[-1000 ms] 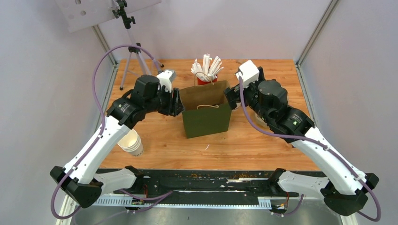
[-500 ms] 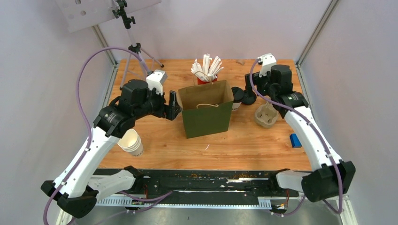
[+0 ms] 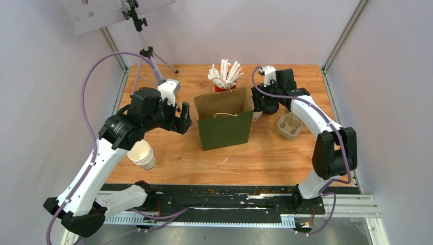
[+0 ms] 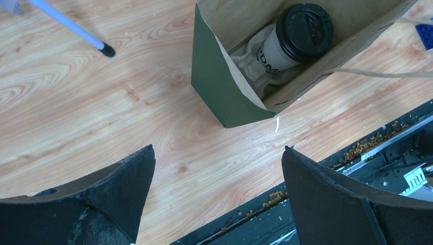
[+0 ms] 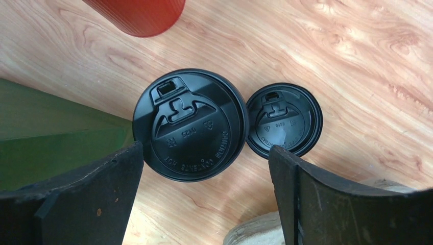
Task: Pack the takeout coffee
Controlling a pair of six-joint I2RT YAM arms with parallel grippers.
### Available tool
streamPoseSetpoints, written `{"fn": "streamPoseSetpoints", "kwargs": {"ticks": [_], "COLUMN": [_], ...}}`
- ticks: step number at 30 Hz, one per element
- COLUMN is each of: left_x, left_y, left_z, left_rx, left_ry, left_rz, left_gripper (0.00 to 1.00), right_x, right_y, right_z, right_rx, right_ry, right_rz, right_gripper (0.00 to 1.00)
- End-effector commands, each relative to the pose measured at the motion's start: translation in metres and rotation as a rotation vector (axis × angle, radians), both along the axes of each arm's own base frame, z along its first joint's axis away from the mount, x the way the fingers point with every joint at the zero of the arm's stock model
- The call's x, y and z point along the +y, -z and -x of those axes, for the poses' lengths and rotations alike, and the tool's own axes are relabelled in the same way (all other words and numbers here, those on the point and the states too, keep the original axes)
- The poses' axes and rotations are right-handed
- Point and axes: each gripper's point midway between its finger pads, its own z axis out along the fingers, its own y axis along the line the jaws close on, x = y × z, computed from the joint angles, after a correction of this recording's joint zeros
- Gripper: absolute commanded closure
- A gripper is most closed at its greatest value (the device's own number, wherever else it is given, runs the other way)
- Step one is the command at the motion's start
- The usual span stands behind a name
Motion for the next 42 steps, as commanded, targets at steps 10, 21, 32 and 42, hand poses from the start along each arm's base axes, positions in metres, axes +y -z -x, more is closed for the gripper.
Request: {"fn": "streamPoseSetpoints", "kwargs": {"ticks": [10,21,32,42], "left_x": [-0.017,-0.019,-0.025,-0.026], "left_y": [-0.012,-0.01,-0.009,-0.011], "left_z": [-0.009,-0.014,-0.016,-0.017], "left_rx": [0.01,0.011,0.024,0.024], "left_ry": [0.026,0.03,0.041,0.041], "left_rz": [0.041,0.037,0.045,0.051], "left_gripper": [0.0,0.0,0.0,0.0], "right_x": [0.03,0.032,0.029,0.029], "right_y": [-0.026,-0.015,-0.001,0.011], "right_z": [-0.019,-0.024,-0.02,-0.02], "right_rx": [-0.141,-0.136,-0.112,-0.08], "right_ry": [-0.13,-0.131,-0.128,-0.124], "right_rz": [0.026,0.093,0.106,0.109], "right_gripper": [0.08,0.09,0.1,0.16]}}
